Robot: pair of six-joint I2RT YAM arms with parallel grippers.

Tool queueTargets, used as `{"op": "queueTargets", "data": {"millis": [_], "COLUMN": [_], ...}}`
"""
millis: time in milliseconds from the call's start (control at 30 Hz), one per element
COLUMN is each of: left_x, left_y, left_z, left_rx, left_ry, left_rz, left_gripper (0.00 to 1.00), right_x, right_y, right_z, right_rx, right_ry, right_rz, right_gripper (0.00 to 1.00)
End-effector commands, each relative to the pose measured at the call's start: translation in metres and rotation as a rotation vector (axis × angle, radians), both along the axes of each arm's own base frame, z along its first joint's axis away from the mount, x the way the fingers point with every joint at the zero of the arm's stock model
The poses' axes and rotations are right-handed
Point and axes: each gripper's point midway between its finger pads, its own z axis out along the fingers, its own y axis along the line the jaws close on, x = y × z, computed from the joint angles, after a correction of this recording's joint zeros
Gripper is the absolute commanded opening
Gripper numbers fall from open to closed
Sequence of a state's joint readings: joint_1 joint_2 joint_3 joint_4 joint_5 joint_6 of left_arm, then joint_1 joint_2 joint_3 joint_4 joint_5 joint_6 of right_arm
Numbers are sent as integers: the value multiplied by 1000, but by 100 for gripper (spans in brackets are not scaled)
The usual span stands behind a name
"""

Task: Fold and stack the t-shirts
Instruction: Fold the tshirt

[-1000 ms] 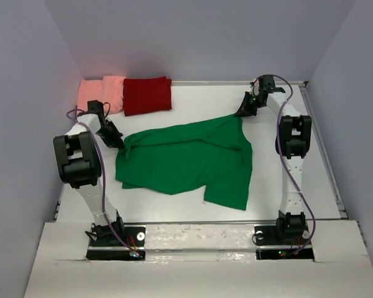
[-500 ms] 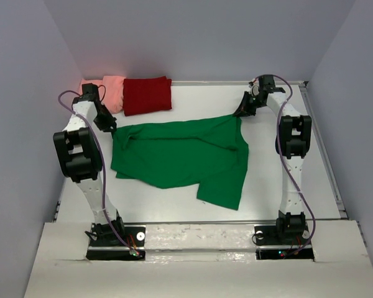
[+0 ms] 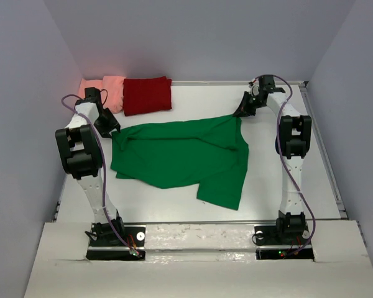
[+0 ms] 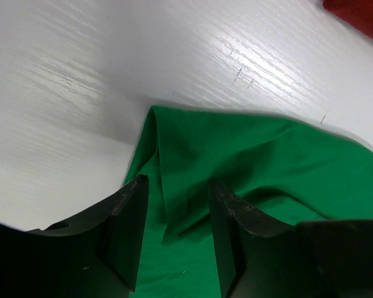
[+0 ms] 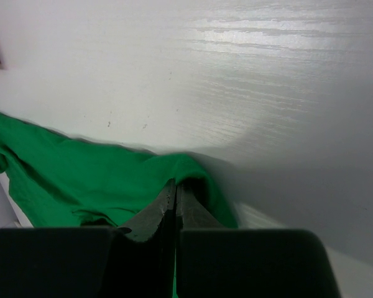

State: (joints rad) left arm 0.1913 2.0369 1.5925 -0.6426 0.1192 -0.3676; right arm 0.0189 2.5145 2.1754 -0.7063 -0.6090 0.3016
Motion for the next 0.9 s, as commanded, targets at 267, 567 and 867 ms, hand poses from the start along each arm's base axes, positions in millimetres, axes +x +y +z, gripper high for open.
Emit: {"op": "queueTargets", "data": {"millis": [267, 567, 867], "left_x": [14, 19, 18], "left_y": [4, 9, 10], "left_z": [-2, -3, 1], "left_rx": [1, 16, 27], "left_ry": [-15, 2, -5], "left_rz": [-13, -13, -12], "left_gripper": [34, 34, 38], "right_x": [6, 6, 6], "right_y": [-4, -4, -4], "right_z": [23, 22, 20], "right_rx": [12, 9, 11], "right_ry": [-68, -66, -64], "right_rz": [12, 11, 13], "right_gripper": [0, 0, 0]}}
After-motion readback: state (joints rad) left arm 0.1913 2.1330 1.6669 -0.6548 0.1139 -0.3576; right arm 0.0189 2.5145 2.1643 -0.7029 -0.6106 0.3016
